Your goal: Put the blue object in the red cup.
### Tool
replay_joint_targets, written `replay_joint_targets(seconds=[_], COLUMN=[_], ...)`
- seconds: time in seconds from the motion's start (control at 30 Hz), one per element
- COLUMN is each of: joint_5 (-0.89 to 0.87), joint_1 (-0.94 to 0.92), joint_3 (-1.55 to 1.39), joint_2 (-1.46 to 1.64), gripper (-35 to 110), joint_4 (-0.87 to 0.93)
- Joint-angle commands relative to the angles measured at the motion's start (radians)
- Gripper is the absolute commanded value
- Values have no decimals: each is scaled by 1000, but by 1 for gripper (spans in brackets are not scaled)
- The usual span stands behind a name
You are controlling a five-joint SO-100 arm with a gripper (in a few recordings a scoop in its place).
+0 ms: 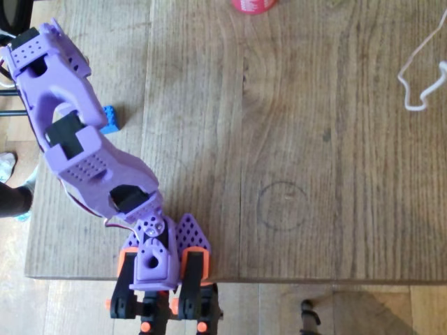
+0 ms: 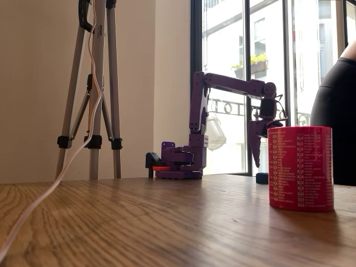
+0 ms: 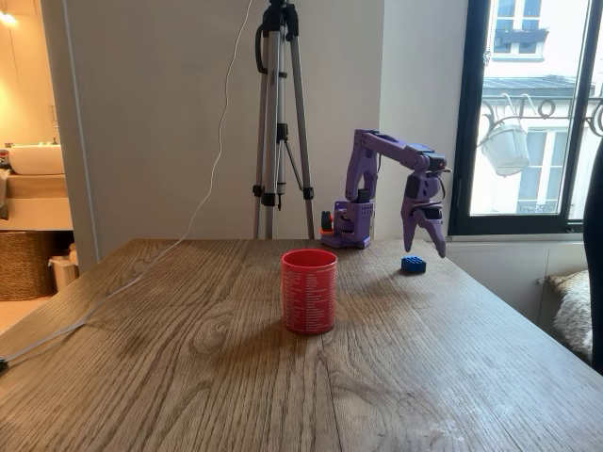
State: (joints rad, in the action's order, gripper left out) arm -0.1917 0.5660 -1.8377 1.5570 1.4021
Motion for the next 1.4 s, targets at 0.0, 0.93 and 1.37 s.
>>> replay_joint_targets(seconds=[0.0,0.93,1.37], joint_5=[-6,-133,-40], joint_1=[2,-18,-127], joint_3=[-9,-98,-60], joint_2=[-14,-117,106], gripper=[51,1,0], joint_4=[-20,-110,-126])
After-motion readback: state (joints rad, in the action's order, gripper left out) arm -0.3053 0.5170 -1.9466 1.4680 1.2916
